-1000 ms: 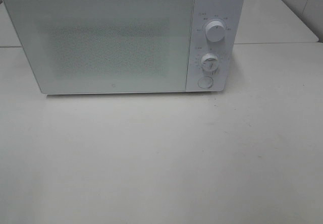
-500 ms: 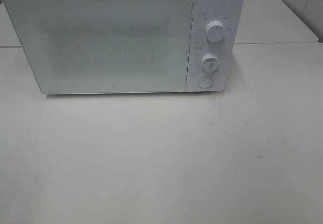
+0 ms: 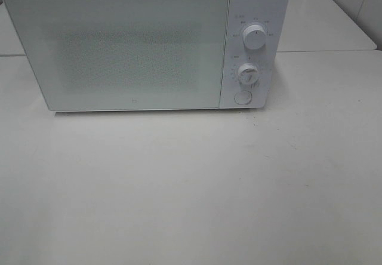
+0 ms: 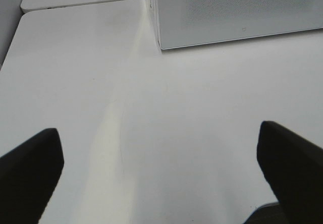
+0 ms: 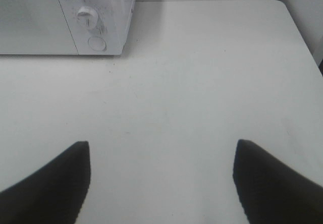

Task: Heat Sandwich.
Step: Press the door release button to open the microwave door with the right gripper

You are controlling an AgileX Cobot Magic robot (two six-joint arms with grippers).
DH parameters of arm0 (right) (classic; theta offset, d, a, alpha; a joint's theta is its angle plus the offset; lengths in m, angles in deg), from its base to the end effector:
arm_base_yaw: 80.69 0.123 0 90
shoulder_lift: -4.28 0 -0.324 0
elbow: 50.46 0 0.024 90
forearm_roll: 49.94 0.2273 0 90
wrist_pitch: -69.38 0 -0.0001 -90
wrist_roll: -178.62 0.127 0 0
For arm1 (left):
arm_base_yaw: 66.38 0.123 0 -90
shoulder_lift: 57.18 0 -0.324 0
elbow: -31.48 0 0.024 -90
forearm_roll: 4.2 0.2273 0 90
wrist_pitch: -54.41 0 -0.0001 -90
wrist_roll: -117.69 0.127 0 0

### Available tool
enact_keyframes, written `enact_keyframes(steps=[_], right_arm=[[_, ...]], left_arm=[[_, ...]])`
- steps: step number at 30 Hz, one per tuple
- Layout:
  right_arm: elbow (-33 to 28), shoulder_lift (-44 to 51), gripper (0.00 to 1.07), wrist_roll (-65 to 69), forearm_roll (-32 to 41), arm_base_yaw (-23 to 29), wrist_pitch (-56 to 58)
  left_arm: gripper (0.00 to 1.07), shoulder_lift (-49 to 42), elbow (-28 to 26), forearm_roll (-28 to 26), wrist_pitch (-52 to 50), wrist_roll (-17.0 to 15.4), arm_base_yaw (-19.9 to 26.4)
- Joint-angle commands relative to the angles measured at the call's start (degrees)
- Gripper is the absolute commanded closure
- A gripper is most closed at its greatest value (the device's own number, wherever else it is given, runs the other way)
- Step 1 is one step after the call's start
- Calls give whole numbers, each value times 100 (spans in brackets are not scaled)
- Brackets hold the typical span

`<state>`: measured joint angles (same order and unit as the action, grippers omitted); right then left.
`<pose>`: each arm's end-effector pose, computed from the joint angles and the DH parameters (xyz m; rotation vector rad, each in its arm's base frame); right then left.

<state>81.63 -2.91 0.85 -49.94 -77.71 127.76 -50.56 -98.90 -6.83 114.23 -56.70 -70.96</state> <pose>-0.0323 -0.0017 0.2626 -0.0130 1.9810 0.0591 -0.0325 -0.0025 0.2508 0.1815 2.0169 -0.0434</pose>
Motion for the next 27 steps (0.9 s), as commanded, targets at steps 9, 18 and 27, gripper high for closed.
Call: enact_keyframes(steps=[9,18,27], right_arm=[[109,-1163,32,52,46,-34,-1066],[109,-2114,32,52,46,-34,-2292],[109,-3168,32,52,46,-34,-3570]], left_arm=[[5,-132,17,-23,-92,0,11],[5,-132,17,-23,-92,0,11],[5,-132,17,-23,-92,0,11]])
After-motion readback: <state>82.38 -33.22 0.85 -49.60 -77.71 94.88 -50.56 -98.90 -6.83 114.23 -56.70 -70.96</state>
